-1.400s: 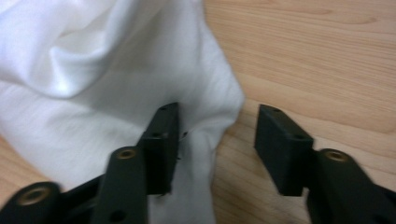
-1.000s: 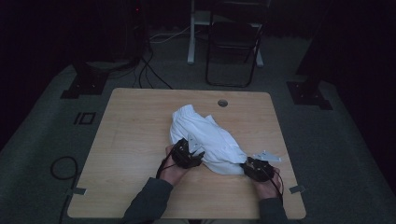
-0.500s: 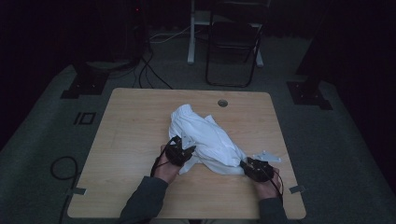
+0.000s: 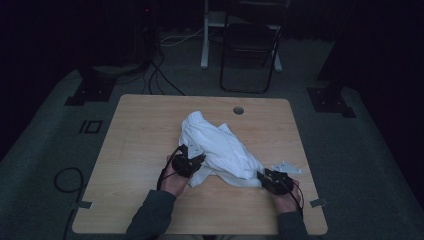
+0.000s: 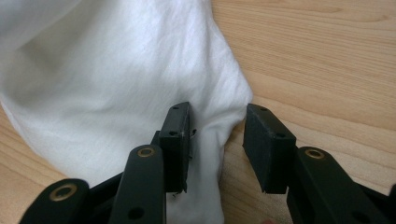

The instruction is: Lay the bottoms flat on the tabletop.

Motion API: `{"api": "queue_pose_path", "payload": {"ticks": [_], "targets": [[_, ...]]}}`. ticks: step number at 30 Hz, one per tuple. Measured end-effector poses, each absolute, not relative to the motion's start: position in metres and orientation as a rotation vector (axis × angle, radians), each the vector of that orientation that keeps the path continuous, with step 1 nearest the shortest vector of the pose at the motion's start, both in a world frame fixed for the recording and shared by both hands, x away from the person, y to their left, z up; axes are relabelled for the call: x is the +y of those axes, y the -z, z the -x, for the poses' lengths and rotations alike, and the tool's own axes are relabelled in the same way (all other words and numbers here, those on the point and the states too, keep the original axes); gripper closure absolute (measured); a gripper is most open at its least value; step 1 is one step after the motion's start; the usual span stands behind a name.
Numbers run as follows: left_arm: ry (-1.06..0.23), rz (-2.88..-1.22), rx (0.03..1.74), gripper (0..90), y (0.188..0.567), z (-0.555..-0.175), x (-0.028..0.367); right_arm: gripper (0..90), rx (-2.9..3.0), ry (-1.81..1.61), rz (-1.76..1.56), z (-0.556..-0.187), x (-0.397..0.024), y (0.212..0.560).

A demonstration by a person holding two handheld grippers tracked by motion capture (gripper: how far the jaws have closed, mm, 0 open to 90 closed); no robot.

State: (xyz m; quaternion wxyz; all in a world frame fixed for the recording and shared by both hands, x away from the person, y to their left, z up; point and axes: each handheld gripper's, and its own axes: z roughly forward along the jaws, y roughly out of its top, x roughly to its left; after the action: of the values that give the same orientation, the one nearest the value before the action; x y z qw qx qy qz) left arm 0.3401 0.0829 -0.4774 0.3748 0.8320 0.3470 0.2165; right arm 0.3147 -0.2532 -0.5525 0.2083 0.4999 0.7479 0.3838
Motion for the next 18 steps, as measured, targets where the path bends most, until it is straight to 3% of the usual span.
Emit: {"api": "queue_pose_path", "payload": {"ticks": [18], "targets": [[-0.604, -2.042, 1.037, 85.8, 0.473, -0.338, 0.146, 61.1, 2.079, -1.049, -1.367, -0.314, -0.251, 0.552]]}}
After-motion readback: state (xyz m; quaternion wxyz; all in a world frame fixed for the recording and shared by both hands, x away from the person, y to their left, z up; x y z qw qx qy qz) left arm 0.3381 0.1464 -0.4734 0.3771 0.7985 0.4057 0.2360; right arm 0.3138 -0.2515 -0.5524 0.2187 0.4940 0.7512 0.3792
